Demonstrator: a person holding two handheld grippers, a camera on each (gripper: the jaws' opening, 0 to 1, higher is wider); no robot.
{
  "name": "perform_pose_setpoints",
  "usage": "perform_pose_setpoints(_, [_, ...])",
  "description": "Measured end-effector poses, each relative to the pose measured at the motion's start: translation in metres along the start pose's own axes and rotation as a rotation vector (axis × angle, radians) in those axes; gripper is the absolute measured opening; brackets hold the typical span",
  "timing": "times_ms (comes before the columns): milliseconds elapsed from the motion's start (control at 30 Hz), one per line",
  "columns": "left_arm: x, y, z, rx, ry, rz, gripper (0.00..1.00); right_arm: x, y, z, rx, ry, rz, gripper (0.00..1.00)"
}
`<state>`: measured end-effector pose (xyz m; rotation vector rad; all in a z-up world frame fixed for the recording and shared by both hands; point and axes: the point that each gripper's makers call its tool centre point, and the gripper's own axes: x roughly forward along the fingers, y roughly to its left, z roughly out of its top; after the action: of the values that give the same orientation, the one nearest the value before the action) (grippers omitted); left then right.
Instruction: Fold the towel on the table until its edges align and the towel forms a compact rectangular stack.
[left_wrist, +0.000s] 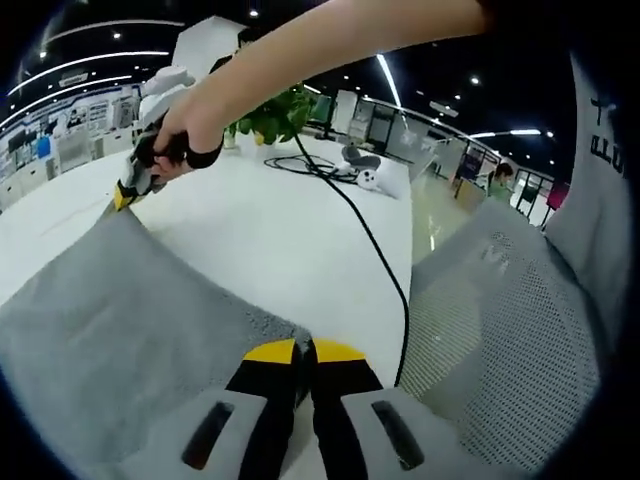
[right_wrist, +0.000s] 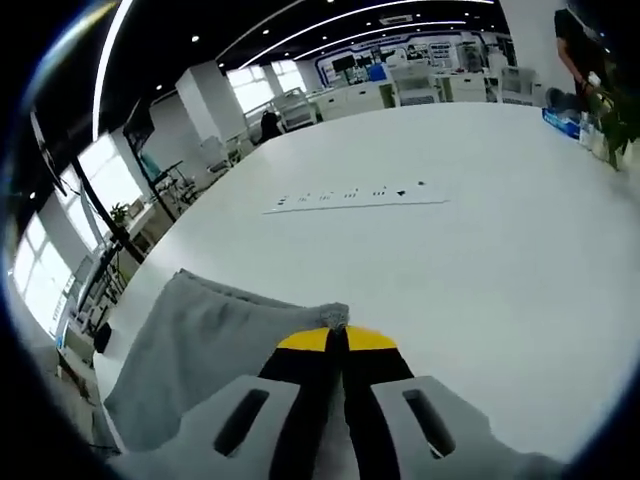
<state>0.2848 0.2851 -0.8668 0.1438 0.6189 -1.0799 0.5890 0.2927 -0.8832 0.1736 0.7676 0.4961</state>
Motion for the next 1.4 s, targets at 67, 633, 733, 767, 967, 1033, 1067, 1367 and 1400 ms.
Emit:
perform_pose_setpoints(67, [0.004, -0.004, 0.008, 0.0, -0.013, -0.007, 0.04, -0.006, -0.003, 0.002, 0.0, -0.003, -0.003, 0.01])
perform_pose_setpoints(633, [-0.004, -0.017, 0.041, -0.017, -0.112, 0.018, 0.04, -0.036, -0.016, 0.025, 0.028, -0.048, -0.02, 0.01])
perform_pose_setpoints(733, [-0.015, -0.01, 0.044, -0.026, -0.134, 0.047, 0.04, -0.035, -0.01, 0.03, 0.022, -0.053, -0.011, 0.01])
perform_pose_setpoints(767, [-0.017, -0.009, 0.045, -0.031, -0.14, 0.055, 0.04, -0.034, -0.008, 0.032, 0.021, -0.055, -0.006, 0.01])
perform_pose_setpoints(967, [-0.038, -0.002, 0.048, -0.056, -0.175, 0.1, 0.04, -0.037, 0.007, 0.043, 0.029, -0.075, 0.018, 0.01])
perform_pose_setpoints(1033, [-0.046, 0.001, 0.049, -0.064, -0.187, 0.116, 0.04, -0.038, 0.013, 0.047, 0.035, -0.082, 0.029, 0.01])
perform_pose_setpoints(1067, [-0.05, 0.002, 0.049, -0.066, -0.192, 0.123, 0.04, -0.039, 0.016, 0.049, 0.039, -0.085, 0.033, 0.01])
perform_pose_setpoints(1367, [-0.087, 0.019, 0.043, -0.15, -0.244, 0.219, 0.04, -0.04, 0.044, 0.061, 0.036, -0.103, 0.068, 0.01])
perform_pose_setpoints(1400, [-0.091, 0.021, 0.041, -0.158, -0.249, 0.227, 0.04, -0.039, 0.049, 0.062, 0.029, -0.104, 0.071, 0.01])
